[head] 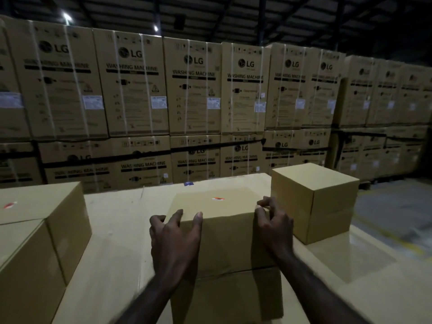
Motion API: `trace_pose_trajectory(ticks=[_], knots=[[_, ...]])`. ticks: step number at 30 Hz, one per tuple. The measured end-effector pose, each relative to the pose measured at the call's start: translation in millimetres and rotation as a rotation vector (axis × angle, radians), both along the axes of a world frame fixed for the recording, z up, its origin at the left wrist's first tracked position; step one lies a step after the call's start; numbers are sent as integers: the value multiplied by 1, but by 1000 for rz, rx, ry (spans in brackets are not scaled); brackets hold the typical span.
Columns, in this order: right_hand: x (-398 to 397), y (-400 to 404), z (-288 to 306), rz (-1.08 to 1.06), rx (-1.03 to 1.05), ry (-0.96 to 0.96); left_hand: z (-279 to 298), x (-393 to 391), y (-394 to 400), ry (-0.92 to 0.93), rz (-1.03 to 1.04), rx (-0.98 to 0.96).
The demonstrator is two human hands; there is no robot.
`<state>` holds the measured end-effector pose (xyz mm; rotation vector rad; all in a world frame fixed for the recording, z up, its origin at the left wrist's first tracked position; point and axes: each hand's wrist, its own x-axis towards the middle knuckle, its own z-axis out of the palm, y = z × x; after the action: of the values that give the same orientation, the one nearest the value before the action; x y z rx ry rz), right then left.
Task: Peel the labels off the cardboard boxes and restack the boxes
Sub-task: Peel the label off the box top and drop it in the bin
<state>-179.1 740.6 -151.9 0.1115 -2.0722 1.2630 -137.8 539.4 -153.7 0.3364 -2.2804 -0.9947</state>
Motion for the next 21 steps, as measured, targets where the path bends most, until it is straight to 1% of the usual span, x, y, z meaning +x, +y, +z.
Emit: trace_pose_trajectory(ticks=[7,11,16,21], knots=[[0,24,-22,70,-63,-19,-20,9,26,25,26,-8],[0,40,-36,121,-99,-20,-33,21,39,8,35,-33],[-3,52,-48,102,-38,-11,-40,23,42,-45,19,-36],[-8,61,-55,107,63,-34,-38,19,37,-190,-25,-84]])
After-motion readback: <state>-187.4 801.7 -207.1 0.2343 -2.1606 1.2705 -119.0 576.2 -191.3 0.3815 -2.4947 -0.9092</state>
